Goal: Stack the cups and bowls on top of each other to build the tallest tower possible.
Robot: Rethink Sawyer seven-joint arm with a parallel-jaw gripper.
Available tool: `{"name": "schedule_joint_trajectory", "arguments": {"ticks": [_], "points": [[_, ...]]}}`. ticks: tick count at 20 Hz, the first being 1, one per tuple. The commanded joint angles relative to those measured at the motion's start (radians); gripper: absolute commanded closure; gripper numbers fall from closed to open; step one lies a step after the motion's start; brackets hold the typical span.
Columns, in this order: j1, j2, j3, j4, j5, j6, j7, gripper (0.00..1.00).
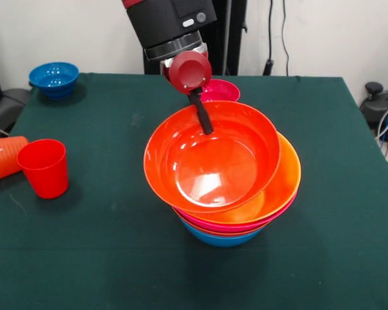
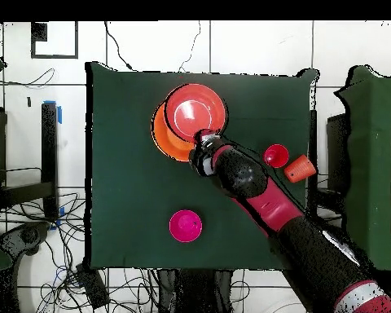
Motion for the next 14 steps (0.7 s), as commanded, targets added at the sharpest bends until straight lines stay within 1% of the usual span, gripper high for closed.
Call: {"name": "schedule_joint_trajectory", "arguments": {"ticks": [1,11,14], "points": [[0.013,0.052,0.074,-0.009,-0.05,-0.061,0.106,1.0],[0.012,0.075,0.106,0.005,-0.065,-0.081,0.125,1.0],[0.012,0.076,0.11,0.0,-0.082,-0.071,0.104,1.0]]}}
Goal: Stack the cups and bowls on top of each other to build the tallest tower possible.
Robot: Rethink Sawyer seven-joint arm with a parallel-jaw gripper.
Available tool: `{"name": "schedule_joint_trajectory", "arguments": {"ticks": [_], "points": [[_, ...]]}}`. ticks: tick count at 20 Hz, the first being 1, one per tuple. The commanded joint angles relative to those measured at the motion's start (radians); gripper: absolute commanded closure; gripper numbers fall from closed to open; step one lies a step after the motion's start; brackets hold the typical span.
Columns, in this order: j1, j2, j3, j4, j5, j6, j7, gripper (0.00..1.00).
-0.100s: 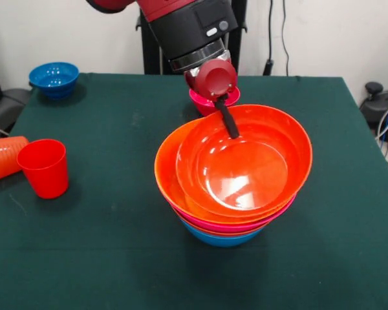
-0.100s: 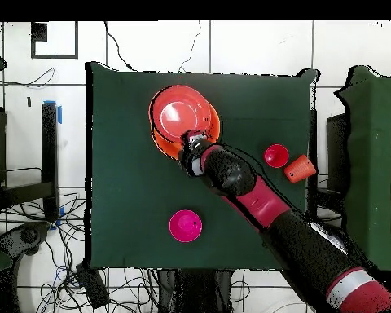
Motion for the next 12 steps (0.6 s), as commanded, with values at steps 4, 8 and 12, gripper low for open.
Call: {"name": "schedule_joint_trajectory", "arguments": {"ticks": [4,8,12], "points": [[0.027,0.003,0.035,-0.007,-0.052,-0.059,0.113,0.0],[0.037,-0.025,0.009,0.001,-0.042,-0.051,0.13,0.0],[0.026,-0.031,0.001,0.017,-0.049,-0.055,0.13,0.0]]}}
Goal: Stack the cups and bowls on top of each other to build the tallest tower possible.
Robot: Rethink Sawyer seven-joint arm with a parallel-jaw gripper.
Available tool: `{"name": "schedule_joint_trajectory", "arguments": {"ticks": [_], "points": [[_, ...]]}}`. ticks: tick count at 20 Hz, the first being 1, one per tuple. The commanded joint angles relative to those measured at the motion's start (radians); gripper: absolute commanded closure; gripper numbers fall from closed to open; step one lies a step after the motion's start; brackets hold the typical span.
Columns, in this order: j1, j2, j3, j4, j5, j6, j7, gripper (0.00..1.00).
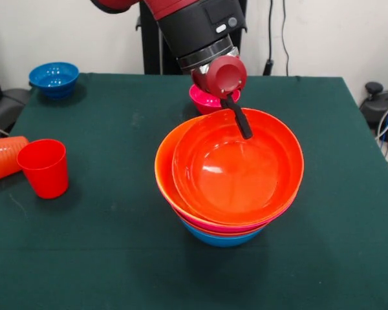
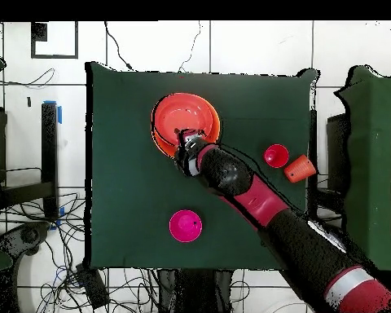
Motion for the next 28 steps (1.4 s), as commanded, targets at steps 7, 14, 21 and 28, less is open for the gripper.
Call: {"name": "schedule_joint_trajectory", "arguments": {"ticks": [7,14,21,28], "points": [[0.005,-0.141,-0.05,0.064,-0.033,-0.024,0.138,0.0],[0.045,-0.242,-0.151,0.076,-0.002,0.081,0.126,0.0],[0.025,-0.257,-0.189,0.062,-0.007,0.129,0.097,0.0],[-0.013,-0.238,-0.101,0.084,0.009,0.104,0.115,0.0]]}}
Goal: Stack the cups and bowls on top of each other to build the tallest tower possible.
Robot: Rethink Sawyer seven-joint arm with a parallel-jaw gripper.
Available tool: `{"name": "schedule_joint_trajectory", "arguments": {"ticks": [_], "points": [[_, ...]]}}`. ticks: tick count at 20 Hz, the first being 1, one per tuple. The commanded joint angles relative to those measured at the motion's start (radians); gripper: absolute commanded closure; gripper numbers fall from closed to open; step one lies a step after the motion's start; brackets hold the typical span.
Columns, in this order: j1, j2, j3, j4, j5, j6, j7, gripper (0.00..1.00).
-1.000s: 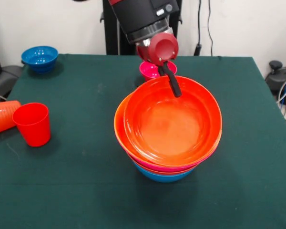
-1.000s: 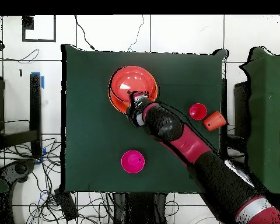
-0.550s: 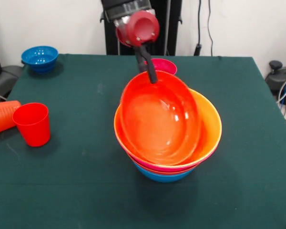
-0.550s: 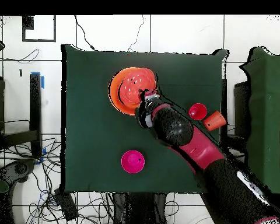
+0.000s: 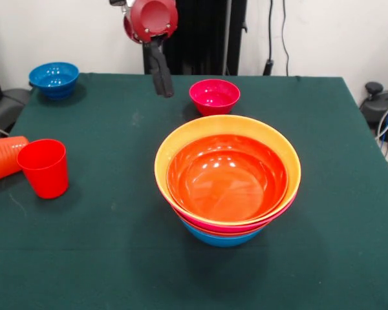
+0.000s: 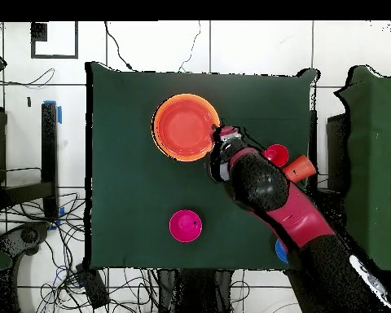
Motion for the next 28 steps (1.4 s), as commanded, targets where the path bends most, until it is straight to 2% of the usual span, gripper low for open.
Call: {"name": "schedule_joint_trajectory", "arguments": {"ticks": [1,6,13,25,28], "points": [[-0.002,0.0,0.033,0.075,0.017,0.073,0.129,0.0],[-0.001,-0.13,0.025,0.135,0.052,0.148,0.149,0.0],[-0.004,-0.139,0.015,0.132,0.042,0.152,0.119,0.0],[-0.018,-0.292,-0.079,0.184,0.01,0.314,0.055,0.0],[-0.014,-0.327,-0.094,0.2,0.003,0.327,0.05,0.0]]}}
